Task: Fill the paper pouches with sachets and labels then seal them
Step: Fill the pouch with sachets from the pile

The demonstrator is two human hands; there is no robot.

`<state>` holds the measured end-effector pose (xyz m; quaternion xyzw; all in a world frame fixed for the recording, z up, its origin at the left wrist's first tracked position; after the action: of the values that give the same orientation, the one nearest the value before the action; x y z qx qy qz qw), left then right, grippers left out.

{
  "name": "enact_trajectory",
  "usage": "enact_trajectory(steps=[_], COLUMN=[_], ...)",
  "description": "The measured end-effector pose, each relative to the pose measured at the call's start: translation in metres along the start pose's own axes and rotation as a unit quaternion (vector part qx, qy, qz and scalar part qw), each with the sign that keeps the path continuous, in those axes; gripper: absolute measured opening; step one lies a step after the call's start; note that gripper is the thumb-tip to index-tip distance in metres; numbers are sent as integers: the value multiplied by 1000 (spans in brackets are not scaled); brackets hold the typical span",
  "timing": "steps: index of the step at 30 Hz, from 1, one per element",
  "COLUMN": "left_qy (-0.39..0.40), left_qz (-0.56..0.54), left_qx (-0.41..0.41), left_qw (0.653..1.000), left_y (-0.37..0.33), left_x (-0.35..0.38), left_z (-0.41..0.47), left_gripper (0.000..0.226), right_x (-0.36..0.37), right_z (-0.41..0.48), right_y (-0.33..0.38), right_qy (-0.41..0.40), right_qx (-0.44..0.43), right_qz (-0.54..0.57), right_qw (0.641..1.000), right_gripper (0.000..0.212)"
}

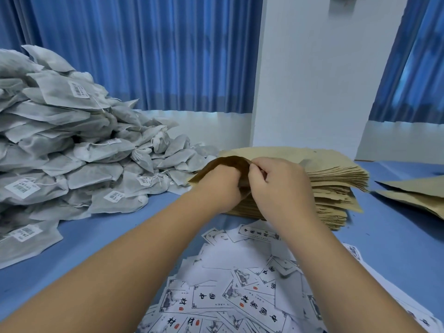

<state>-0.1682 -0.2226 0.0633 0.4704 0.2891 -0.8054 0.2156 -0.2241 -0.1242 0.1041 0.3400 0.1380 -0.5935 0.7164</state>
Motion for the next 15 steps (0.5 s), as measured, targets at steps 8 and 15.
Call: enact_trajectory(steps=[8, 15], left_qy=[-157, -92], left_qz=[219, 39], left_qx=[16, 54], left_qw=[963, 994], left_y=[7, 4], left_x=[-25, -14], left_z=[-27, -36], left_gripper=[27, 23], right_x=[-5, -3], right_z=[4, 3], right_y=[-11, -8], right_qy=[-21, -7], right_qx=[17, 10], right_qz=[8, 6], right_qw=[1000, 1000], right_gripper=[26, 27])
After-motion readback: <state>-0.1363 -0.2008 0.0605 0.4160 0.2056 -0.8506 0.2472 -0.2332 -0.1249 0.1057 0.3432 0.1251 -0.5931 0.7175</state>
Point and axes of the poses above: each hand's wrist, its own z-axis towards the middle knuckle, its own x-axis out of the palm, y = z × x, the point moved 9 cm from there along z, towards the middle knuckle, and after that the axes turned 4 degrees about -z, right-handed, at the moved point
